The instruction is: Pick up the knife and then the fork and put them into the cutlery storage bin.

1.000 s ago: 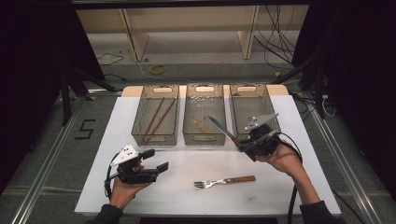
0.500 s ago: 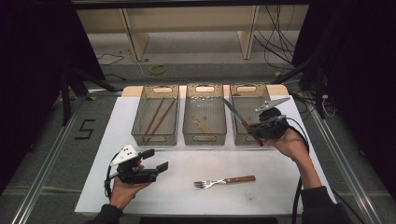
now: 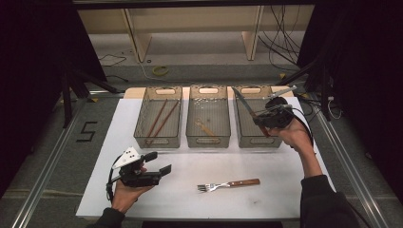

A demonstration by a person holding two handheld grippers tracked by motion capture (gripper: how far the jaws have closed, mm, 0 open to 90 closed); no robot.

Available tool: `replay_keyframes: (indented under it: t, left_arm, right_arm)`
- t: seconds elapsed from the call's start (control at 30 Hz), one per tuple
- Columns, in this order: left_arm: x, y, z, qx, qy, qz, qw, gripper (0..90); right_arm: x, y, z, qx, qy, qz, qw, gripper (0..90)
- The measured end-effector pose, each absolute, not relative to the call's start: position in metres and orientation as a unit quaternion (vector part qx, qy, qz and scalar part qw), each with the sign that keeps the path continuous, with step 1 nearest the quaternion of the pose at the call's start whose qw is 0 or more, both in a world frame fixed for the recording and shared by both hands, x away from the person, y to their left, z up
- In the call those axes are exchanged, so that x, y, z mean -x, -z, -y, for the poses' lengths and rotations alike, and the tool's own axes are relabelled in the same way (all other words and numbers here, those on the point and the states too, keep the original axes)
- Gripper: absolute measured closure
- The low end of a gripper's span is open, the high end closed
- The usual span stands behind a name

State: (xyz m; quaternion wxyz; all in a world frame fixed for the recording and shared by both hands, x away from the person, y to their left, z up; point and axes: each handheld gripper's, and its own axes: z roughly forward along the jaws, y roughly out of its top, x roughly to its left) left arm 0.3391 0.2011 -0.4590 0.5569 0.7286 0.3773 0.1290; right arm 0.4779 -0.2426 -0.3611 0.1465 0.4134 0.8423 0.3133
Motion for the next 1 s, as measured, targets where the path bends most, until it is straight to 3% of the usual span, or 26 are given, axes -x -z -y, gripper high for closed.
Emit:
replay_keyframes:
  t: [1.0]
  left_arm:
    - [-0.339, 0.459, -0.201, -0.728, -0.127, -0.377, 0.558, 17.1]
  right_arm:
    - [-0.517, 0.38, 0.247, -0.495, -0.268, -0.815, 0.139, 77.1]
